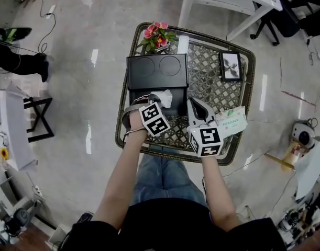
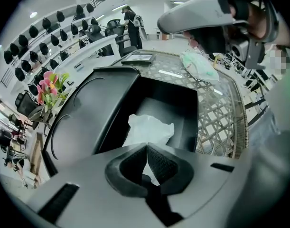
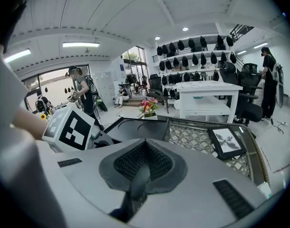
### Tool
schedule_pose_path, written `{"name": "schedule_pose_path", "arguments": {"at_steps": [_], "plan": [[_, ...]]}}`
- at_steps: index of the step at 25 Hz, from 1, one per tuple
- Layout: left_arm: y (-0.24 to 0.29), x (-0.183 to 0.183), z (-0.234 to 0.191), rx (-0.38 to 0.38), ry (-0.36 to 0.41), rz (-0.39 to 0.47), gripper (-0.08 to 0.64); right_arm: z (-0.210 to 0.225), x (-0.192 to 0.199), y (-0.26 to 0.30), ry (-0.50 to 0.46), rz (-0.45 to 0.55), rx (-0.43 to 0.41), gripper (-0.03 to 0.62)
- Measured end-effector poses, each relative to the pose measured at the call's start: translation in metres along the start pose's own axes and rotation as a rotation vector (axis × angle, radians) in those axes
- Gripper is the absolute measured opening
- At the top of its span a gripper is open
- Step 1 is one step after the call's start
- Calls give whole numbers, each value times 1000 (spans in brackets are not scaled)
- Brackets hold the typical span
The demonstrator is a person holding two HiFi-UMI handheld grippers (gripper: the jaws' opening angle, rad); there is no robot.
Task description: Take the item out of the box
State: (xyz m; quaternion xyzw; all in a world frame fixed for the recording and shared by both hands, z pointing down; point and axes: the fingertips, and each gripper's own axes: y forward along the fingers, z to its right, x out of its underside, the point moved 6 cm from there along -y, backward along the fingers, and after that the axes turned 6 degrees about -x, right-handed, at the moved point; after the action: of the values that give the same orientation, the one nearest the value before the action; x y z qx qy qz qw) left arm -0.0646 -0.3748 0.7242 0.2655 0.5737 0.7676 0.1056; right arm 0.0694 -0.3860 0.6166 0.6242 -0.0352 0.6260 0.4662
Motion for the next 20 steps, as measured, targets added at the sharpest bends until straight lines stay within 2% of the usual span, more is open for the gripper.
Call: {"name": "schedule_pose_path", "arguments": {"at_steps": [7,11,15,20], "plan": [[-8,-1,3,30,44,25,20,0,0,-6,9,9,20,3],[-24,-11,4,18,56,71,20,6,-1,-15,21,23,51,3],[-48,-22,4,12,52,153,20,9,-6,-29,26,47,90,3],[-91,-37,-1,-11,-16,306,20,8,-19,-51,27,91,137,3]]}}
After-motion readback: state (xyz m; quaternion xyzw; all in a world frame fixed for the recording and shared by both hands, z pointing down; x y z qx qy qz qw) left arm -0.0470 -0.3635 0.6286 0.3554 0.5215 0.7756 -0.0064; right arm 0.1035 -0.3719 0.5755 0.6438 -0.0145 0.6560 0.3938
